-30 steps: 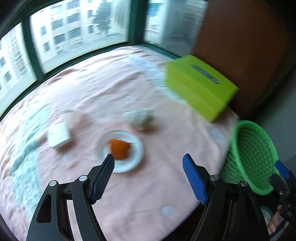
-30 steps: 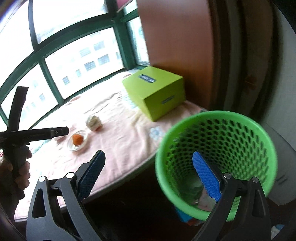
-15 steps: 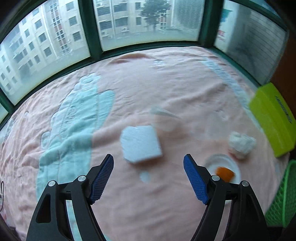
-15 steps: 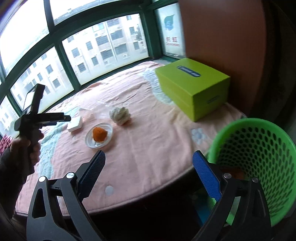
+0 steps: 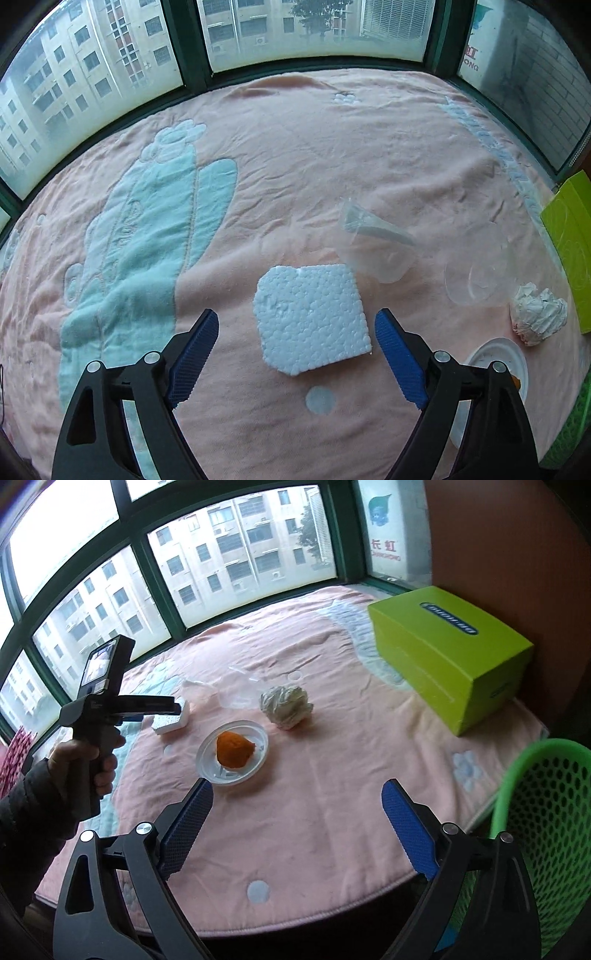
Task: Collect trash
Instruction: 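Grasp the white foam block with the left tool while the right tool grasps the orange peel, then carry foam block and orange peel over the wastebasket and open both tools to drop them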
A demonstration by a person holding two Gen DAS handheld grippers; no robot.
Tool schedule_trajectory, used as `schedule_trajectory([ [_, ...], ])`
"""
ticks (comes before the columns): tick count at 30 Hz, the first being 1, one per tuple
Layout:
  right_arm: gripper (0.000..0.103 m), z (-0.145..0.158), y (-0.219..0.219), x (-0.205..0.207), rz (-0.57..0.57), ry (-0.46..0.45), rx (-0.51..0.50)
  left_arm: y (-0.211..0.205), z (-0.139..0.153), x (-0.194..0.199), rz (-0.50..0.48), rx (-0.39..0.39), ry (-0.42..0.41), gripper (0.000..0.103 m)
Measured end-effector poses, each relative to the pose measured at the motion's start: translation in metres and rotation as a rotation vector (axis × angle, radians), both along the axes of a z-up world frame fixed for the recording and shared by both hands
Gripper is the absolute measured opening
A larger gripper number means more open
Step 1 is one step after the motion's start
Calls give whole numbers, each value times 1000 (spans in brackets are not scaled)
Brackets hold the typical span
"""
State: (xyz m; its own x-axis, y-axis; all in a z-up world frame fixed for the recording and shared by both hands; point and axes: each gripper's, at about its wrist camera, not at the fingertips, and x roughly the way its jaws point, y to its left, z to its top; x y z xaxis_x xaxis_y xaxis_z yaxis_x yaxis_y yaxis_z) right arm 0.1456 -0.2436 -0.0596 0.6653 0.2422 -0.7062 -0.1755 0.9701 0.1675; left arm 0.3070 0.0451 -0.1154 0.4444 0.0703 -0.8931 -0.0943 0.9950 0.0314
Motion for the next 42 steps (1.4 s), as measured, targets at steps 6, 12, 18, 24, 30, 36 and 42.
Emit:
schedule_trajectory([
  [6, 88, -5, 10, 11, 24, 18, -1, 3, -13, 9, 2, -30, 24, 72],
  [12, 81, -10, 25, 22, 63, 25, -1, 5, -16, 5, -25, -82, 23, 64],
  [18, 69, -21, 48, 38, 128, 46, -2, 14, -3, -9, -27, -103, 1, 63],
  [24, 59, -34, 71, 57, 196, 74, -11, 26, 14, -28, -41, -107, -31, 63],
  [30, 57, -45, 86, 74, 244, 81, -54, 41, 25, -46, -38, -121, -54, 63],
  [36, 53, -57, 96, 92, 271, 101, -99, 47, 36, -60, -46, -133, -77, 63],
  [42, 46, -67, 96, 99, 263, 121, -128, 45, 41, -67, -62, -143, -87, 63],
])
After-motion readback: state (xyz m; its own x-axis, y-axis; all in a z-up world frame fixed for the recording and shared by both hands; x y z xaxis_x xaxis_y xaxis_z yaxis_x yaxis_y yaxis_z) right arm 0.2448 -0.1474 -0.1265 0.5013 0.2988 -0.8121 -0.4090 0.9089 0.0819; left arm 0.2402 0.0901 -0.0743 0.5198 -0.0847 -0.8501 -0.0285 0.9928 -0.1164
